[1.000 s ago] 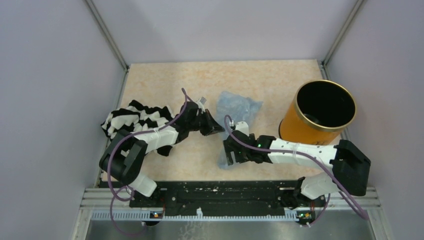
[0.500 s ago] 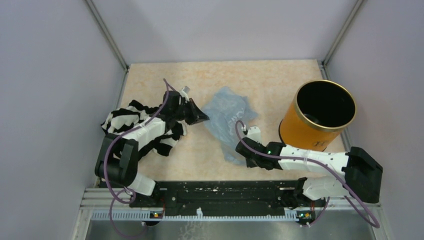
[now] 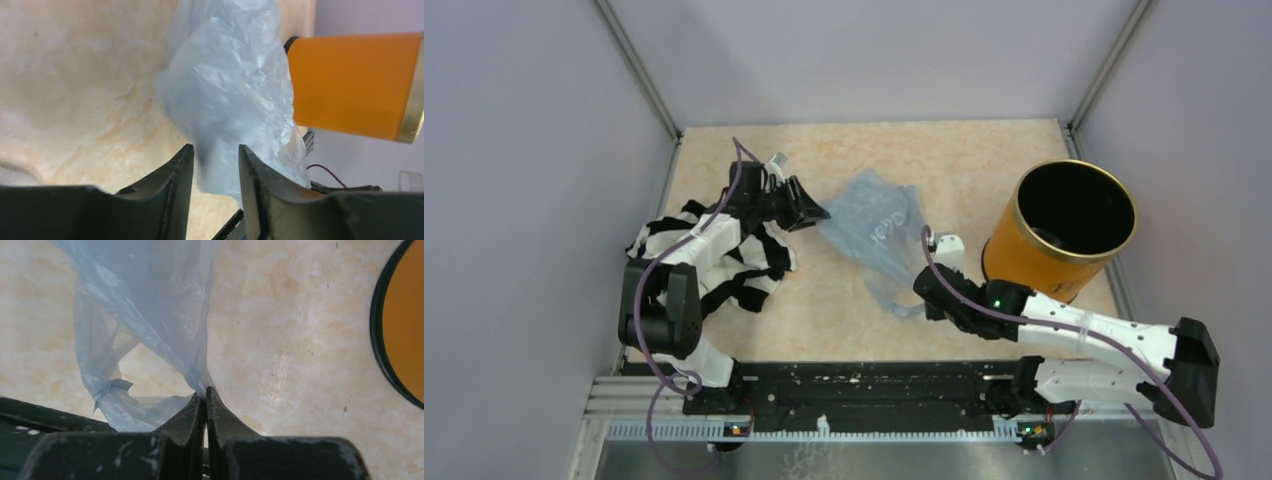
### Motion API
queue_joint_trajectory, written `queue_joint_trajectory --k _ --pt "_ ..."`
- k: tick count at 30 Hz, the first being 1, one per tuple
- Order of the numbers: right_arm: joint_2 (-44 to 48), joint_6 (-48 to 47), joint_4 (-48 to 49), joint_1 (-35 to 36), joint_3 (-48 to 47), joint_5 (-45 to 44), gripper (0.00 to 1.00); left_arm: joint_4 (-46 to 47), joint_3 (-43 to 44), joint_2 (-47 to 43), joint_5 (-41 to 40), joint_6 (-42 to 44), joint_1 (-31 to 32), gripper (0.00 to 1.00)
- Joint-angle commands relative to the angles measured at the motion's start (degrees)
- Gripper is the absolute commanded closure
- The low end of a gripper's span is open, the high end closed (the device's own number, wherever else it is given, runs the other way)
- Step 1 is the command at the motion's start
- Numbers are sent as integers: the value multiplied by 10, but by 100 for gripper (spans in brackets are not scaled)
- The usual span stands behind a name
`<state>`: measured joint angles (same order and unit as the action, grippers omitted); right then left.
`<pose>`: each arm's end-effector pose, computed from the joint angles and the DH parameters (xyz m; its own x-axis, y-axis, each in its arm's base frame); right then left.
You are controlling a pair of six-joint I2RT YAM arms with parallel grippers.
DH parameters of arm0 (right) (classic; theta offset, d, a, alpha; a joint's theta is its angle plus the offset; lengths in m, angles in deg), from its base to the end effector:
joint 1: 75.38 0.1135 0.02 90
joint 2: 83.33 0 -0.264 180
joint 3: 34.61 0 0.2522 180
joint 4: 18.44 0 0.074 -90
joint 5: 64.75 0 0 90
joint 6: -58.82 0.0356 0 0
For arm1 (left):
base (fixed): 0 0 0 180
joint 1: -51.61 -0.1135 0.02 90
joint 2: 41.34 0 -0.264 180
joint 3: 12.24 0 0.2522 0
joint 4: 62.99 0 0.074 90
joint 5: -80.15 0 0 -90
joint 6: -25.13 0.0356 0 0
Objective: Put the trash bags into the trash bin
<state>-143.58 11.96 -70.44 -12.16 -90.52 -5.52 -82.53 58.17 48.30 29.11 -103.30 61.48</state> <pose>0.1057 0.1690 0.2366 -0.7108 -0.1044 -0.6956 -0.2101 0.9753 0.0683 0.3269 -0.0796 0.2308 -0.8663 -0.3398 -0.3660 0.0993 0.6010 -0.7930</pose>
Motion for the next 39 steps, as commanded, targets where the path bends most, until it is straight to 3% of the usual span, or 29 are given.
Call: queue_joint_trajectory --k 1,6,10,13,19,24,32,39 --pt "17 -58 6 0 -98 -2 100 -2 56 0 23 43 9 47" --pt "-27 -68 -16 -15 -202 -3 100 -24 88 -36 3 100 20 27" --pt "-38 -85 -3 -52 -253 31 100 -65 114 -90 -73 176 30 14" --pt "-44 -100 2 -75 -282 52 100 -90 130 -122 -124 234 32 10" --pt "-68 -125 -7 -86 -340 52 100 -87 149 -167 -144 307 49 2" --pt "-71 -136 -17 -112 -358 62 100 -74 160 -170 -179 331 58 1" --pt "-42 -157 -54 -161 -378 71 100 -53 172 -145 -226 287 58 1" --pt "-55 -168 -90 -164 -426 83 100 12 181 -132 -61 251 62 1"
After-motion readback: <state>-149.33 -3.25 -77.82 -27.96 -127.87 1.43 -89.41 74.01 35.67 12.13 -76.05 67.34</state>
